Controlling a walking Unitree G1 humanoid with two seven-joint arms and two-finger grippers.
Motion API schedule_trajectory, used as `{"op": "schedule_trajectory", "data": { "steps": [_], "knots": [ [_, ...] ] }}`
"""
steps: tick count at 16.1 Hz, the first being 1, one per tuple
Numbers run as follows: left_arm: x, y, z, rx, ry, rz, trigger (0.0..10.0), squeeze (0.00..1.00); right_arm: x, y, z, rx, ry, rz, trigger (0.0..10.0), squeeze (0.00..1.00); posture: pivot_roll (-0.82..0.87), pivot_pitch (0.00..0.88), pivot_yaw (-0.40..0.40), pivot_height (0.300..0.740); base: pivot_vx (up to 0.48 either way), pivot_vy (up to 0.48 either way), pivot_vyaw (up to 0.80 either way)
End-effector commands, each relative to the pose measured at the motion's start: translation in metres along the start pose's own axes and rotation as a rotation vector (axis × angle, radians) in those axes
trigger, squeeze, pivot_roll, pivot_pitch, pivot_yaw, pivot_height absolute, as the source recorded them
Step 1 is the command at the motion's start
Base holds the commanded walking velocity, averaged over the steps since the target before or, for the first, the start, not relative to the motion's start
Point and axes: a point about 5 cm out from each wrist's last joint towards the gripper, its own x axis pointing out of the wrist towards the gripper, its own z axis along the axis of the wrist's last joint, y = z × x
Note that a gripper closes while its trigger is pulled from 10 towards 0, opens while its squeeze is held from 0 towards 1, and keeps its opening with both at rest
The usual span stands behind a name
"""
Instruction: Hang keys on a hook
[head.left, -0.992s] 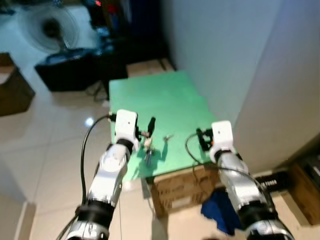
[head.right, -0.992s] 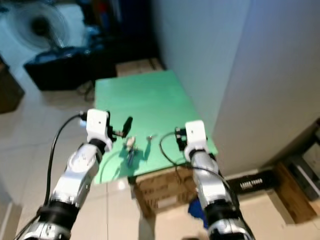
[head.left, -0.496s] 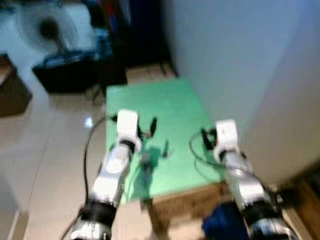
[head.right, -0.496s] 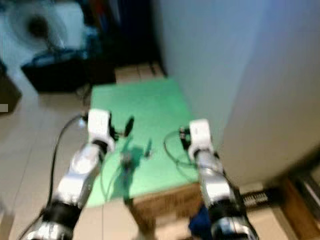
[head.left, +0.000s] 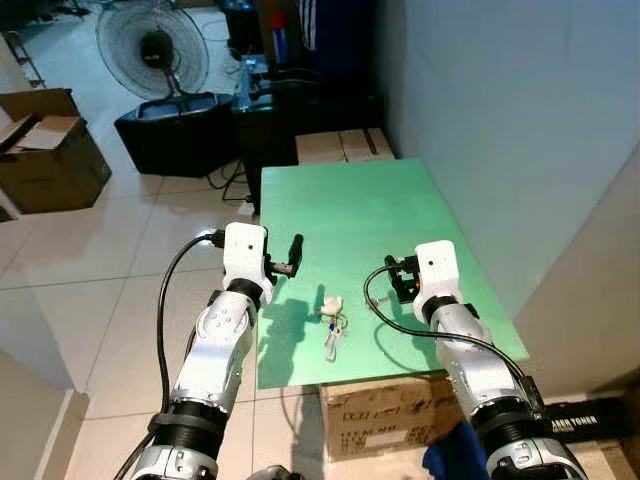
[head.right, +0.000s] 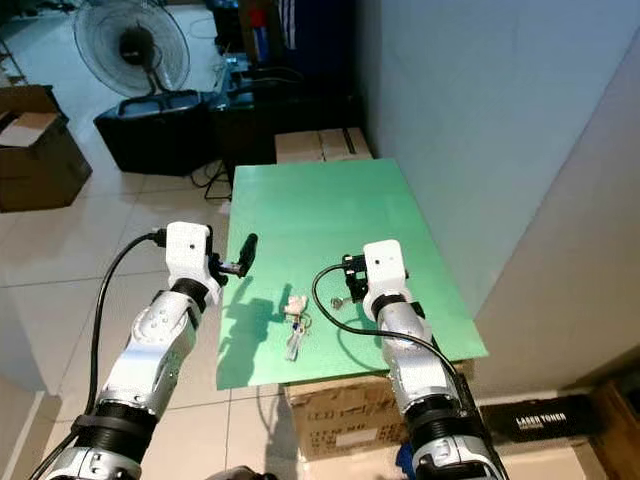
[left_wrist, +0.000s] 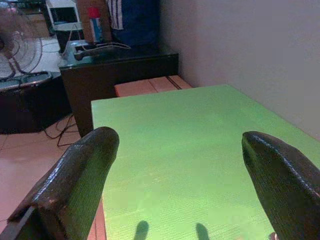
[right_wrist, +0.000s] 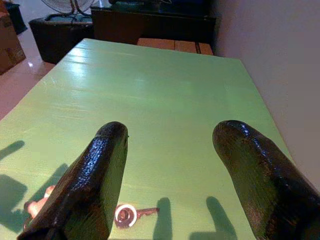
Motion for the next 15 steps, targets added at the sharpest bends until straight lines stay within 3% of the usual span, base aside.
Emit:
{"op": "schedule_trajectory", "data": {
  "steps": [1, 4, 11, 15],
  "knots": [
    [0.0021, 0.0015, 0.0028, 0.004, -0.005, 0.005, 10.0, 0.00, 0.0020, 0.0002, 0.0044, -0.008, -0.003, 0.008, 10.0, 0.00, -0.11, 0.000, 0.094, 0.740, 0.458, 0.000, 0.00],
    [0.0013, 0.0020, 0.0027, 0.030, -0.004, 0.001, 10.0, 0.00, 0.0022, 0.0014, 0.0037, -0.005, -0.001, 0.009, 10.0, 0.00, -0.11, 0.000, 0.097, 0.740, 0.480, 0.000, 0.00],
    [-0.0006, 0.0063, 0.0007, 0.046, 0.004, 0.014, 10.0, 0.00, 0.0022, 0.0056, 0.0005, -0.011, 0.013, 0.009, 10.0, 0.00, -0.11, 0.000, 0.103, 0.740, 0.000, 0.000, 0.00],
    [-0.0032, 0.0082, -0.0003, 0.049, 0.007, 0.011, 10.0, 0.00, 0.0087, -0.0004, 0.0039, -0.053, 0.036, 0.035, 10.0, 0.00, -0.10, 0.000, 0.107, 0.740, 0.000, 0.000, 0.00]
  ]
}}
